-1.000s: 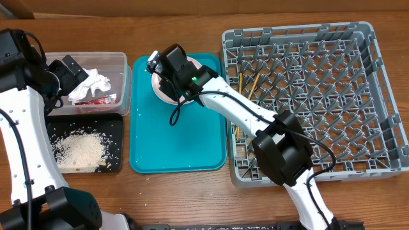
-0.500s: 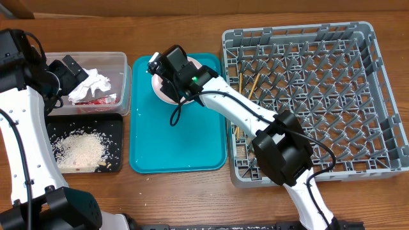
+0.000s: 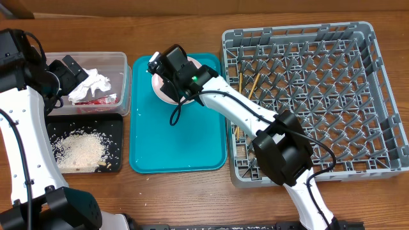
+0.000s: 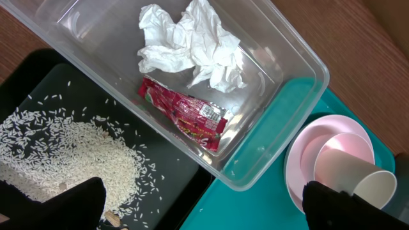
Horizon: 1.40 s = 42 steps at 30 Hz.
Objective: Sort waste into correct bins and load items into the dishwasher
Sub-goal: 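Grasp the white cup on the pink plate with right gripper, then carry the white cup into the dish rack with right gripper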
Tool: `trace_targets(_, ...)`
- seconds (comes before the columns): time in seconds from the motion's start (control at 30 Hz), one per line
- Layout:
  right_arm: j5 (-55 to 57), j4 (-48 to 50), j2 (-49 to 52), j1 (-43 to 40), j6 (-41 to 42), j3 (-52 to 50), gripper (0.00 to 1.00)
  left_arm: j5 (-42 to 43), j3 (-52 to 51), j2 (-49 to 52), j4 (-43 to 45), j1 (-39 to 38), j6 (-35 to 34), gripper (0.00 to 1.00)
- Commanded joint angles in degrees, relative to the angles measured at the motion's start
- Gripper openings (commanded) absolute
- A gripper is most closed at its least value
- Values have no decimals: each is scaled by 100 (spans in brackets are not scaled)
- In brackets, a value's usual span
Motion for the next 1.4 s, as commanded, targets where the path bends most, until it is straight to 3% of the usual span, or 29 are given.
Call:
trace_targets(0.0, -52, -79, -815, -17, 498, 400, 4, 20, 74, 20, 4, -11, -120, 100)
trace_targets(0.2, -522, -1067, -2041, -116, 1246, 422, 4, 20, 74, 20, 4, -11, -122, 100)
trace_targets(0.37, -1792, -2363, -2927, -560, 1335, 422, 4, 20, 74, 20, 4, -11, -120, 100)
trace_targets(0.67, -5031, -4485, -3646, -2579, 1314, 413, 4, 20, 74, 20, 4, -11, -120, 100)
trace_targets(0.8, -6096, -4966, -3644, -3377, 772, -72, 4, 20, 74, 20, 4, -11, -120, 100)
trace_targets(0.97, -6957, -4653, -3644, -3762, 350, -1276, 4, 20, 74, 20, 4, -11, -120, 100)
trace_targets(1.2, -7956, -2833, -3600, -4260, 417, -3735, 4, 20, 74, 20, 4, -11, -122, 100)
trace_targets(1.37, -8067, -2120, -3405, -4752, 415, -4621, 4, 20, 74, 20, 4, -11, -122, 100)
